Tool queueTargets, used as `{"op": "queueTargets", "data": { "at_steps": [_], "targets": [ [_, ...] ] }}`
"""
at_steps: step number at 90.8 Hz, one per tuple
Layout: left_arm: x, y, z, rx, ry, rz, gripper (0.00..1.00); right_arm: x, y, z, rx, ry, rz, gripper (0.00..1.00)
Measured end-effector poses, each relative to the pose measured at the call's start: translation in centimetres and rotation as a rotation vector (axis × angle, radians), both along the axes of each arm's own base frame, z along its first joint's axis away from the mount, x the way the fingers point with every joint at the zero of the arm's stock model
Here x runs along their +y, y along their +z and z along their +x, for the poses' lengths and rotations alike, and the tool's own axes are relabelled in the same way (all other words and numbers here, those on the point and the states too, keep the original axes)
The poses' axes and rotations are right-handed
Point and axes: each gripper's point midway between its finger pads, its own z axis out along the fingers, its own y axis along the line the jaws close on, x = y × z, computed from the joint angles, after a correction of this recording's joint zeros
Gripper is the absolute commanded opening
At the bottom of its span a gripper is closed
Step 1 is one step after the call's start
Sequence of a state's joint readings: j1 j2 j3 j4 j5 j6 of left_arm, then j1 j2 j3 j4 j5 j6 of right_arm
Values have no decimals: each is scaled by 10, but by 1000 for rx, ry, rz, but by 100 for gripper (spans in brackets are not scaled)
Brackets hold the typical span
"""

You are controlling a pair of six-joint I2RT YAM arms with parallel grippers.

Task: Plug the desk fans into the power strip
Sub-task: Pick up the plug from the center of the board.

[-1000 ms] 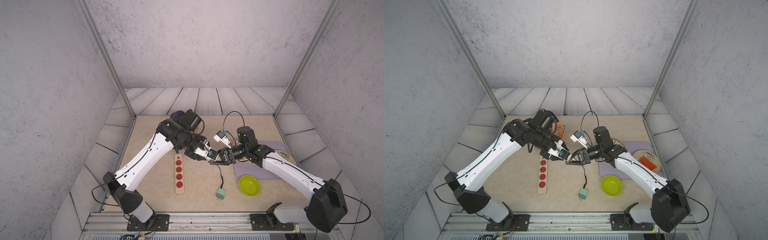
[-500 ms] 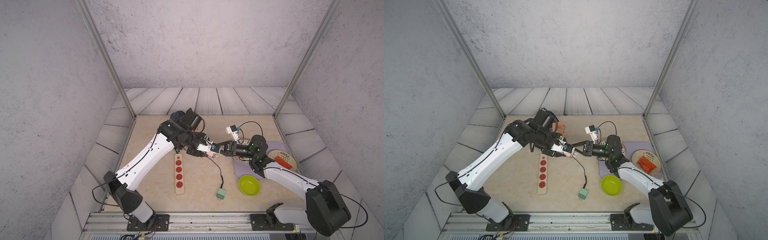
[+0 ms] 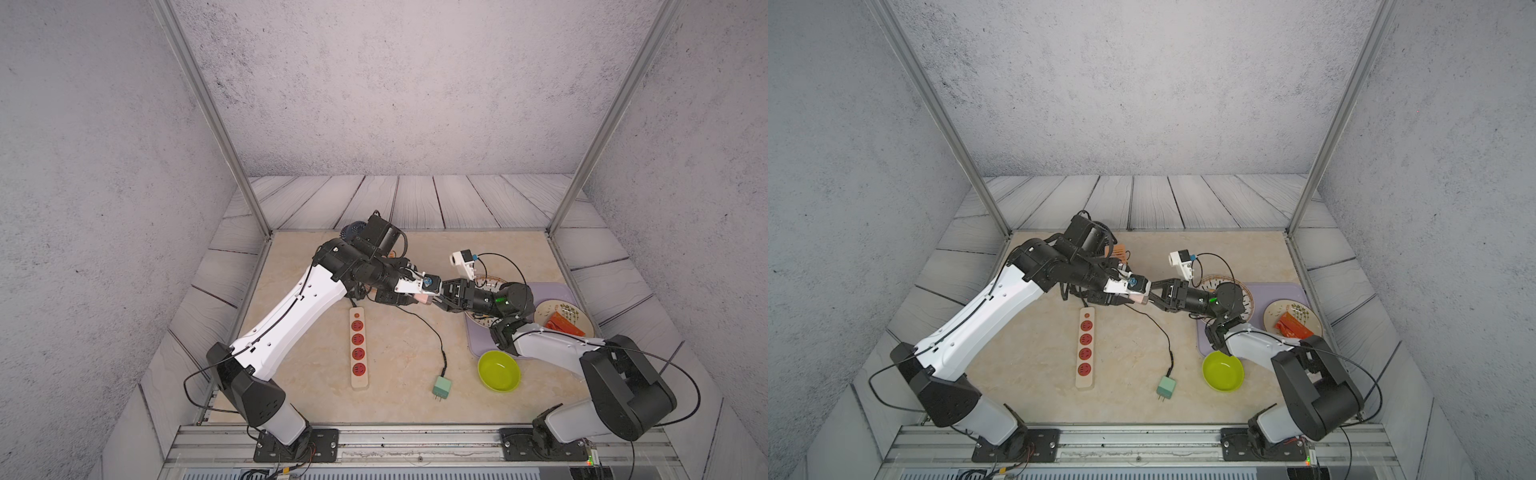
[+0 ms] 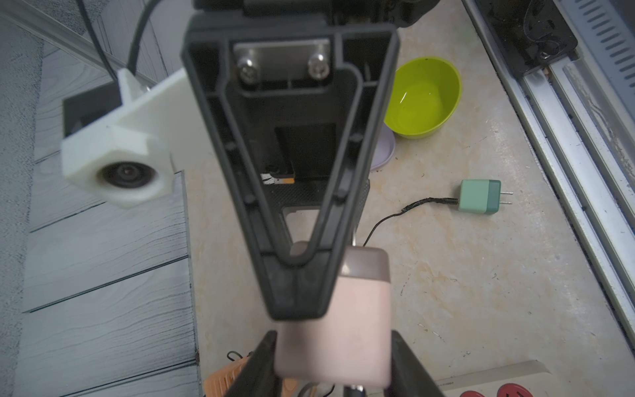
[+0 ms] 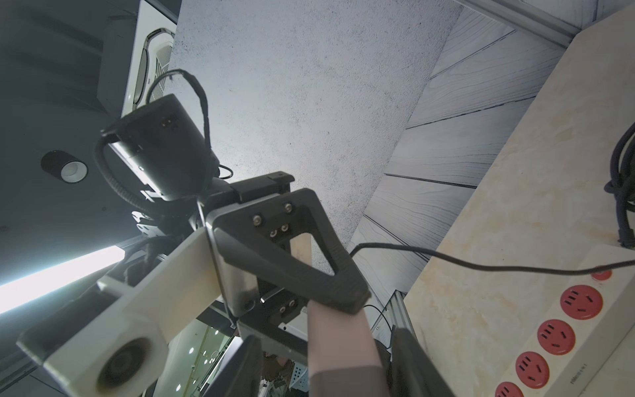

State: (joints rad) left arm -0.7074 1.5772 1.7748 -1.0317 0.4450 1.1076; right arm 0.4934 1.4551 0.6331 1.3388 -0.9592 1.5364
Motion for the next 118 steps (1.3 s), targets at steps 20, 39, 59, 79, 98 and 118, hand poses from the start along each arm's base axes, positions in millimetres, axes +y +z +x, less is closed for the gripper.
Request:
{"op": "queueTargets", "data": {
  "at_steps": [20,39,59,79,98,118],
  "targets": [
    [-3,6,-1,16,1,-32,33,2,-3,-5,5,13,-1,13],
    [-1,6,-4,52,0,-41,72,2,0,-7,-4,14,12,0],
    [0,31,-7,124,-22,-161,100,-1,11,-14,-17,18,25,0],
    [2,58,-9,147,-65,-268,100,-8,33,-24,-46,17,62,0],
    [-4,65,-23,197,-140,-324,98,-9,41,-19,-19,3,84,0],
    [-5,63,-26,207,-164,-334,92,-10,47,-14,6,-14,105,0]
  ]
}}
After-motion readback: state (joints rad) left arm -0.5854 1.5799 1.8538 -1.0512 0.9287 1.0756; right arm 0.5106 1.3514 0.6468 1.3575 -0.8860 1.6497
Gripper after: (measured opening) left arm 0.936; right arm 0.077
